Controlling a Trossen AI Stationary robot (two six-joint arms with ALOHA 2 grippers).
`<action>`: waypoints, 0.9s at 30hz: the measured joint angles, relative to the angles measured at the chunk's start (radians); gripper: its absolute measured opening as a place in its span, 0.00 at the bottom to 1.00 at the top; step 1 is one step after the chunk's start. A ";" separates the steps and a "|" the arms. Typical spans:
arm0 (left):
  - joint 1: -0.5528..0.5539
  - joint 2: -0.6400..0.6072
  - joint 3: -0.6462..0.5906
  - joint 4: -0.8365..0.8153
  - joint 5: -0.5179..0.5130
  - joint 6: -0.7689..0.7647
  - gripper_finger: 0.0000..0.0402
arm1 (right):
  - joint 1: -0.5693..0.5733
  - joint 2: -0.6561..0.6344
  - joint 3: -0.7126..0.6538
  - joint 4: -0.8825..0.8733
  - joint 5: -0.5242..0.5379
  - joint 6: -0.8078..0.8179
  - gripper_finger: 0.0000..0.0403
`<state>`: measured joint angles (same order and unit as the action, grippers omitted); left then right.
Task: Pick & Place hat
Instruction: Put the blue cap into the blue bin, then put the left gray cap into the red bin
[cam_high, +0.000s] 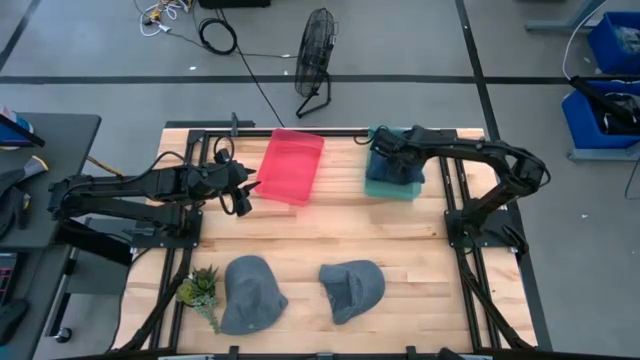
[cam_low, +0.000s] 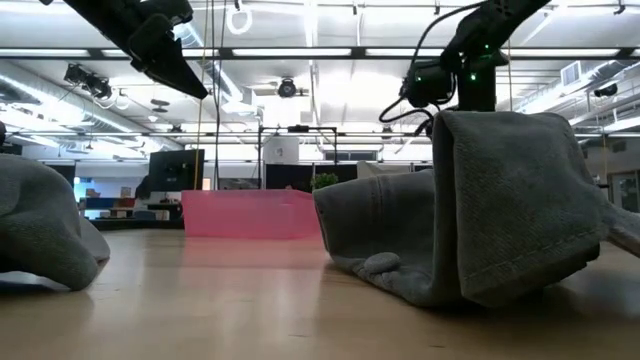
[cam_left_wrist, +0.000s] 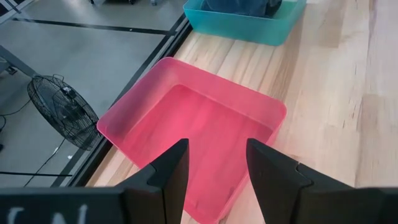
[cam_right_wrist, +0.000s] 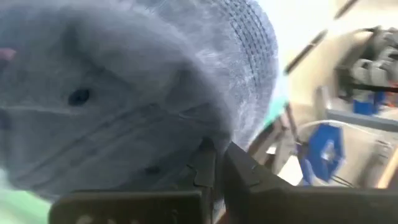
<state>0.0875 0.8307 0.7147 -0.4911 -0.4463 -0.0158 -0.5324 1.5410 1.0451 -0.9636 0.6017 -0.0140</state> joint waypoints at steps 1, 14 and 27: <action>0.000 0.000 0.000 0.000 0.000 0.000 0.41 | -0.005 0.000 0.000 0.001 0.030 -0.001 0.04; 0.000 0.000 0.000 0.000 0.000 -0.007 0.41 | -0.032 0.000 0.000 0.141 -0.173 0.013 0.30; 0.000 0.000 0.000 0.001 0.000 -0.008 0.41 | 0.100 0.000 0.261 -0.152 -0.233 0.177 0.35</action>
<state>0.0878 0.8307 0.7147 -0.4904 -0.4465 -0.0233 -0.4324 1.5410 1.3063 -1.1154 0.3684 0.1627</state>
